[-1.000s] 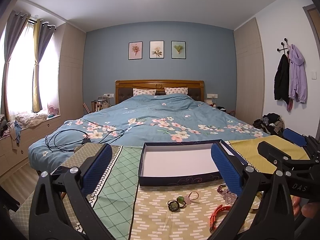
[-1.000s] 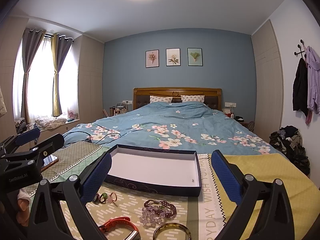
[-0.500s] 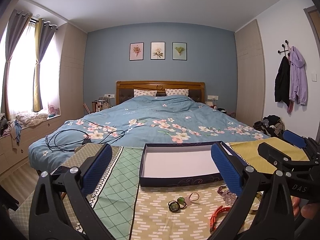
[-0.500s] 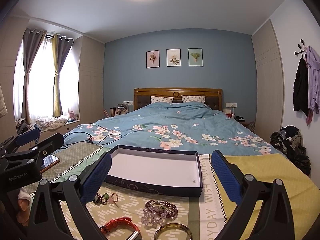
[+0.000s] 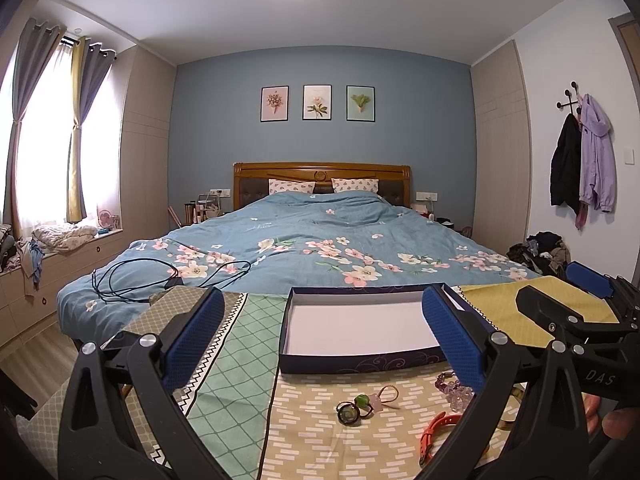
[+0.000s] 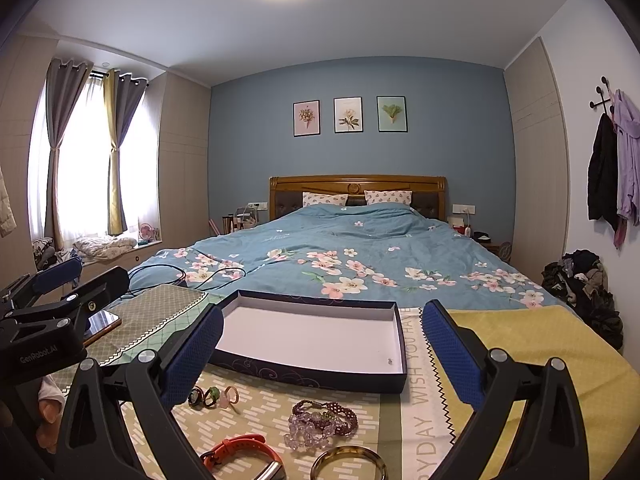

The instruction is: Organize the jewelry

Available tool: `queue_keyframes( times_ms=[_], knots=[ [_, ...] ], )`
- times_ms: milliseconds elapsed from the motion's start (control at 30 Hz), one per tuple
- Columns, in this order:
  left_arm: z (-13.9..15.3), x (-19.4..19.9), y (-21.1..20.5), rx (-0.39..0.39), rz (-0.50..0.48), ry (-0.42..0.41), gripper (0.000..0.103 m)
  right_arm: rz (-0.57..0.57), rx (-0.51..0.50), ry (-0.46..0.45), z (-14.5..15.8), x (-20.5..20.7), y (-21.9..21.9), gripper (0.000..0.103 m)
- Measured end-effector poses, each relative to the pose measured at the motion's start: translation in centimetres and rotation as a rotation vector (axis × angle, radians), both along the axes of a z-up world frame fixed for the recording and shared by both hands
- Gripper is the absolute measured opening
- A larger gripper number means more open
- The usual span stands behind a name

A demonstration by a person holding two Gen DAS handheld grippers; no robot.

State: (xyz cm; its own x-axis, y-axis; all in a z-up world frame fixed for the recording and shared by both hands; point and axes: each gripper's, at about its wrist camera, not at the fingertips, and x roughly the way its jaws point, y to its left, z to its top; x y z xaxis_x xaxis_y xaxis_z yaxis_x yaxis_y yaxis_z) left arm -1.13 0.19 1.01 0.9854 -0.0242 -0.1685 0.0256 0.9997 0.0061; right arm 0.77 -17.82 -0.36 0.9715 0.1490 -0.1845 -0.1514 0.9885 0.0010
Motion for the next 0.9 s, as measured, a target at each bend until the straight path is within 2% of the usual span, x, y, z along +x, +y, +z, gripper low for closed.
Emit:
queue_keyframes(
  times_ms=[900],
  knots=[
    [-0.14, -0.01, -0.03, -0.007, 0.002, -0.001, 0.097, -0.001, 0.009, 0.002, 0.09, -0.18, -0.18, 0.096]
  ],
)
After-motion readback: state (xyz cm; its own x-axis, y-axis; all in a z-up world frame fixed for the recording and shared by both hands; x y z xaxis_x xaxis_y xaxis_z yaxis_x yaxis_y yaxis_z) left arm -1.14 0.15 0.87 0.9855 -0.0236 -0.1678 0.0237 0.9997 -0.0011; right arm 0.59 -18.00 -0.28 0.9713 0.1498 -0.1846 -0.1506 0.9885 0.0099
